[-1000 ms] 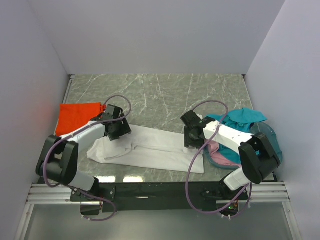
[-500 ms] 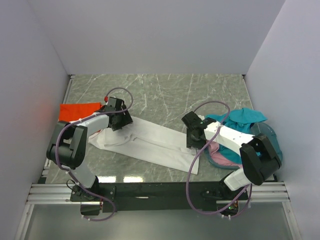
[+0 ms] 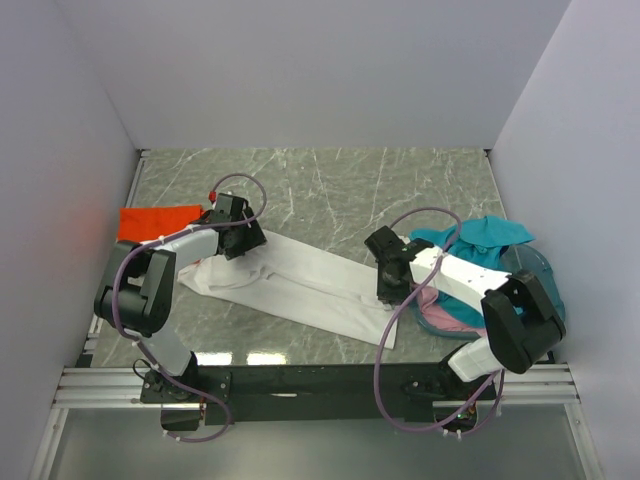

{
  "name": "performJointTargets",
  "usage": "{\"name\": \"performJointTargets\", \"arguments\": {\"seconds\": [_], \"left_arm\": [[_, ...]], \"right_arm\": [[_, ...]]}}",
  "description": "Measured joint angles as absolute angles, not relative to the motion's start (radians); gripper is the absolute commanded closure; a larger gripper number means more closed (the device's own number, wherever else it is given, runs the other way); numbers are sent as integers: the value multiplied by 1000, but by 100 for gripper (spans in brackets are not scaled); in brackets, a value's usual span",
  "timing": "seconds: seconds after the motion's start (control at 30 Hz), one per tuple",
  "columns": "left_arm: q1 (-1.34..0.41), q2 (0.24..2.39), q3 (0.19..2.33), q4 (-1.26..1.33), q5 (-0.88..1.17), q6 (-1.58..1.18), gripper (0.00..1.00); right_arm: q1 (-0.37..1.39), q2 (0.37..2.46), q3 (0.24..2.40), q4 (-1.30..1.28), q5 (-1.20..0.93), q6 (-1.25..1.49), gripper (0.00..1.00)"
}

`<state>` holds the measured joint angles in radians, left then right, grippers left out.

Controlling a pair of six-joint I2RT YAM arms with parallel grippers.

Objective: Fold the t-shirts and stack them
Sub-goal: Fold the tshirt

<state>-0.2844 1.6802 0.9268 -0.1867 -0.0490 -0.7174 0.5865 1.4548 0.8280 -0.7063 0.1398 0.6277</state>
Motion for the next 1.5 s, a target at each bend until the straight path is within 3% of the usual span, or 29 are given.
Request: {"name": "performJointTargets", "arguments": {"seconds": [0.13, 0.93, 1.03, 1.23, 1.33, 1.5], "left_arm": [[-284, 1684, 927, -176, -48, -717, 27], [-266, 1726, 966, -157, -23, -716, 27], [-265, 1728, 967, -157, -19, -715, 27], [-262, 1729, 969, -156, -14, -714, 27], [-262, 1730, 969, -154, -14, -714, 27], [-261, 1730, 969, -154, -11, -714, 27]], "right_arm": [[587, 1443, 817, -699, 130, 628, 99], [672, 1310, 760, -693, 113, 639, 98], [686, 1303, 760, -707, 117, 644, 94], [704, 1258, 761, -759, 123, 656, 65], [706, 1241, 768, -791, 131, 657, 55], [707, 1232, 807, -830, 152, 655, 52]]}}
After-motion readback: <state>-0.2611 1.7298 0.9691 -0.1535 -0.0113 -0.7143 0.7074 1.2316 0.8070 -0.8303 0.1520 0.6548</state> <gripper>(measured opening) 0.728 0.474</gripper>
